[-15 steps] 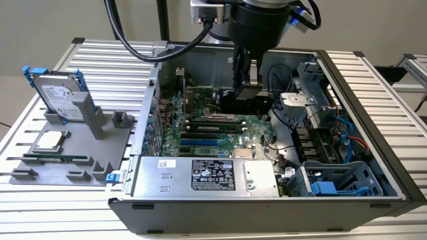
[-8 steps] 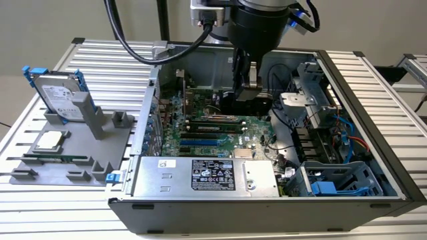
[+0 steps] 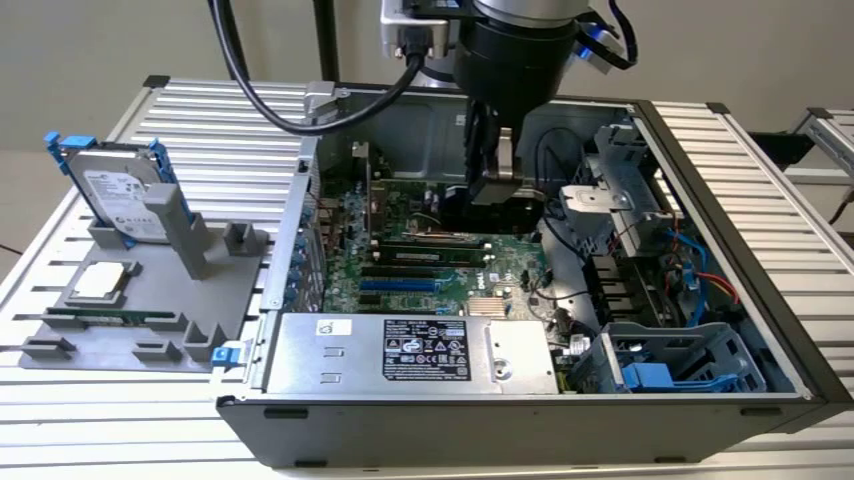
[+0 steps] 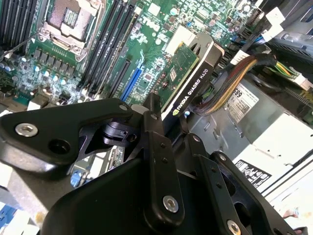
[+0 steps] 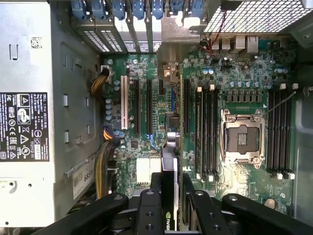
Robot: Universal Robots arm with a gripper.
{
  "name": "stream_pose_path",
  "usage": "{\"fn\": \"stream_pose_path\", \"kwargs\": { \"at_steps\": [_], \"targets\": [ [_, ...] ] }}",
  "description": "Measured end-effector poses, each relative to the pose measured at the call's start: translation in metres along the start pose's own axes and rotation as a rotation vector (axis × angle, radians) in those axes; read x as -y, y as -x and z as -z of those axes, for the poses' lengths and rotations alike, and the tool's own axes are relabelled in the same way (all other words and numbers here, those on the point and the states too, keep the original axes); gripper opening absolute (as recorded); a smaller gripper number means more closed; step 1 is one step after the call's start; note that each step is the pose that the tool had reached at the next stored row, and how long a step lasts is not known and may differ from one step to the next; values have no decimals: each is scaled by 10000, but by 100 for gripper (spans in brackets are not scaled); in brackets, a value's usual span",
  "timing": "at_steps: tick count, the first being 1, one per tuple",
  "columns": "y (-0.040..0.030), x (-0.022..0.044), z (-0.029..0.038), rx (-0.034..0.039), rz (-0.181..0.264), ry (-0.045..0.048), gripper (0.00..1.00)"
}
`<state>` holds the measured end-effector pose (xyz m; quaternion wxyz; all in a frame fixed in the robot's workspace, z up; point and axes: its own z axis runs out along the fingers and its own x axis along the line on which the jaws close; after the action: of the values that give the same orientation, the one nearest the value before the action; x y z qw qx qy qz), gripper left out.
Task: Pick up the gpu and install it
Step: 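Insert the gpu into the slot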
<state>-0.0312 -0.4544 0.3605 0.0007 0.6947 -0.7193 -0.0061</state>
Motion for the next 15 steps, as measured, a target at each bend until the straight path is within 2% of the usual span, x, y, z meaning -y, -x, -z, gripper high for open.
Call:
{"fn": "stream_pose_path", "kwargs": {
  "at_steps": [15],
  "targets": [
    [0,0,-44,1,0,0,0]
  ]
}}
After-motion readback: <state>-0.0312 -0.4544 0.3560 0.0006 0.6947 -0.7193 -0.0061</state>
